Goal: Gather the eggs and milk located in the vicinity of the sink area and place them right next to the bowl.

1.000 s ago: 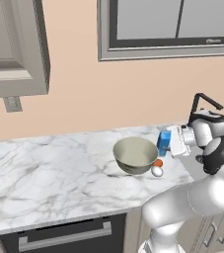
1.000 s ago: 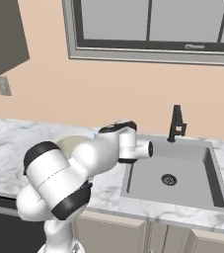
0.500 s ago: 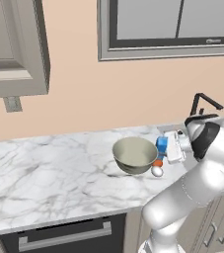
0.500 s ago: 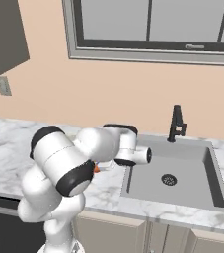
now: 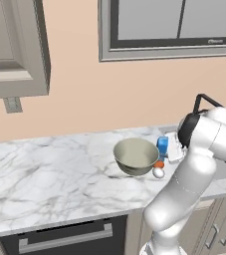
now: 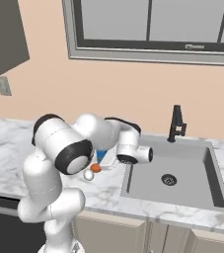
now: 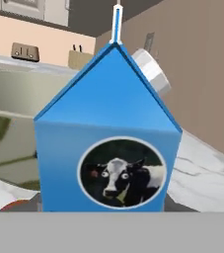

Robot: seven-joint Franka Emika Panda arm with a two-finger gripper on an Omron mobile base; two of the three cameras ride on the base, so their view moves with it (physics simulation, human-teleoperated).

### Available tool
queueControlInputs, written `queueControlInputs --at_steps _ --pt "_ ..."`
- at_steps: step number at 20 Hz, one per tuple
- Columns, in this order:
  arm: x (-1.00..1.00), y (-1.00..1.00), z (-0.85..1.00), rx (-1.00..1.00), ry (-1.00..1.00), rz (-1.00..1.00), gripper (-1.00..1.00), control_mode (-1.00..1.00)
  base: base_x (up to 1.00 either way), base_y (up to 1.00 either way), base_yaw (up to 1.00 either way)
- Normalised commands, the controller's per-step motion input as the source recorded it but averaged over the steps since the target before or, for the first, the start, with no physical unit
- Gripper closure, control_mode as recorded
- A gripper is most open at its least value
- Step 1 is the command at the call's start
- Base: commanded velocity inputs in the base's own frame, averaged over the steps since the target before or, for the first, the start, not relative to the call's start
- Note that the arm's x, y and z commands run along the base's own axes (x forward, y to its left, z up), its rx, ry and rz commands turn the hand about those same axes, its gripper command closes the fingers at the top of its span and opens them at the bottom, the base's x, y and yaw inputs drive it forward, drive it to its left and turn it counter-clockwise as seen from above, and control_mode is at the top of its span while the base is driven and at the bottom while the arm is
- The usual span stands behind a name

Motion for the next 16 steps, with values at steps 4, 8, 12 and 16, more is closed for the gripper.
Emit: queueControlInputs --at_steps 4,8,12,16 --pt "0.0 0.0 -0.12 0.0 0.0 0.01 -1.0 -1.0 0.0 0.0 0.0" --pt "0.0 0.0 -0.01 0.0 0.0 0.01 -1.0 -1.0 0.0 0.0 0.0" --pt "-0.01 -0.02 0.0 0.0 0.0 0.0 -1.0 -1.0 0.0 0.0 0.0" --pt "-0.04 -0.07 0.31 0.02 -0.02 0.0 -1.0 -1.0 0.0 0.0 0.0"
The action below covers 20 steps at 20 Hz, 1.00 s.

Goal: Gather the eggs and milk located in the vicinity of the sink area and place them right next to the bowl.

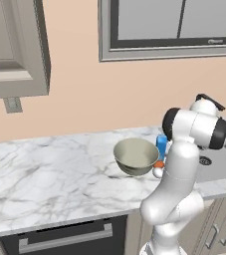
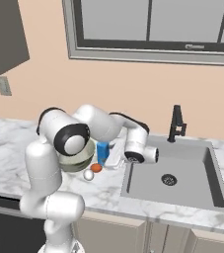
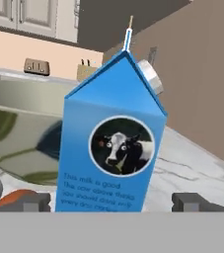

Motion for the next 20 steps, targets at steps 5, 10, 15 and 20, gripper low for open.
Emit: queueControlInputs --at_steps 5,10,15,20 --pt "-0.12 0.03 0.66 0.0 -0.22 0.04 -1.0 -1.0 0.0 0.0 0.0" --pt "-0.17 0.07 0.62 0.0 -0.26 0.04 -1.0 -1.0 0.0 0.0 0.0" --pt "-0.41 0.0 0.54 0.0 -0.17 0.0 -1.0 -1.0 0.0 0.0 0.0" --pt "-0.35 0.0 0.77 -0.01 -0.17 0.0 -1.0 -1.0 0.0 0.0 0.0"
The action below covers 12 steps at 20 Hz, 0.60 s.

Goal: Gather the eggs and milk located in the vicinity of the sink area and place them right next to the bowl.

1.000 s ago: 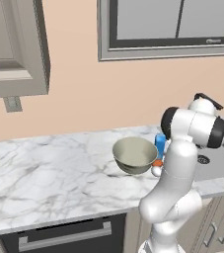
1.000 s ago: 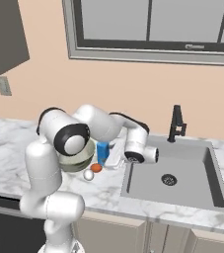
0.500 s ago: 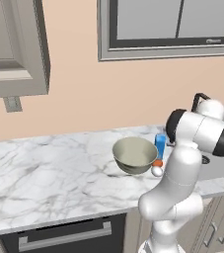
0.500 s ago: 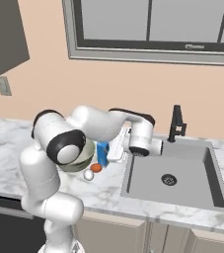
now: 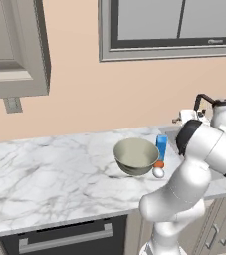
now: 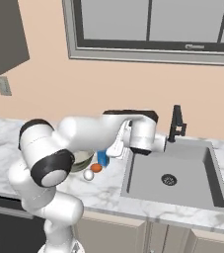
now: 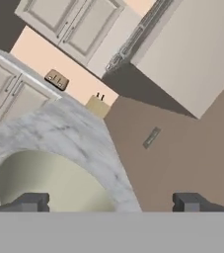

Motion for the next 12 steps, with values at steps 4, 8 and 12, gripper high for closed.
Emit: queueControlInputs --at_steps 4,8,12 --pt "-0.42 0.0 0.83 -0.09 -0.27 0.0 -1.0 -1.0 0.0 0.0 0.0" --pt "-0.56 0.0 0.55 -0.17 -0.31 0.0 -1.0 -1.0 0.0 0.0 0.0" --pt "-0.66 0.0 0.35 -0.18 -0.29 -0.02 -1.0 -1.0 0.0 0.0 0.0"
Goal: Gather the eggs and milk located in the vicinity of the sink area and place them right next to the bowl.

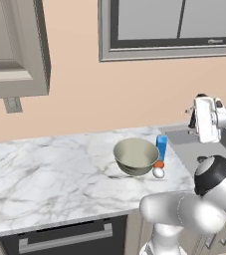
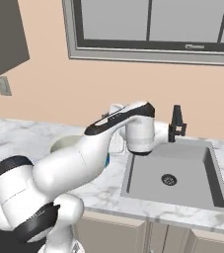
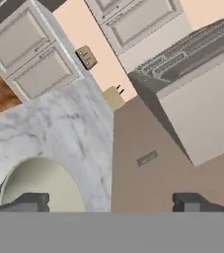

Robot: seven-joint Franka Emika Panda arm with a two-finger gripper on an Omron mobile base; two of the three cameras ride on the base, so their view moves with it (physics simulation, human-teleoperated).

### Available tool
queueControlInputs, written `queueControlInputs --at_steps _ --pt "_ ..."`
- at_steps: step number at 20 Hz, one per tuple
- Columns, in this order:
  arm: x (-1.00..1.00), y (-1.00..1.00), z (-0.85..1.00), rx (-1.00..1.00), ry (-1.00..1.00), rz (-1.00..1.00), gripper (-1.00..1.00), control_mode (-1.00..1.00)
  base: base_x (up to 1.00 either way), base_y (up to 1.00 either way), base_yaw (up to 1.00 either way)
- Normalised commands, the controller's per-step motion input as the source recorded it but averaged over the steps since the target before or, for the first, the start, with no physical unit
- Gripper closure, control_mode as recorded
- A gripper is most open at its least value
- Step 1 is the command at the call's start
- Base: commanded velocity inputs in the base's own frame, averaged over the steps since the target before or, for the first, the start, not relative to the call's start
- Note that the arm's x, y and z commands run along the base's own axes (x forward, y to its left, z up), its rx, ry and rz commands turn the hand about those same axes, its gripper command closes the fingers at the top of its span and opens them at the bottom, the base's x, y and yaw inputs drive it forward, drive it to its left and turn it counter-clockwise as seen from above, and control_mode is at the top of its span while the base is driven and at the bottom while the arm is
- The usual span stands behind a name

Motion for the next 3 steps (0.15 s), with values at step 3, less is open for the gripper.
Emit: queueControlInputs --at_steps 3 --pt "-0.72 -0.08 0.26 -0.16 -0.3 -0.04 -1.0 -1.0 0.0 0.0 0.0"
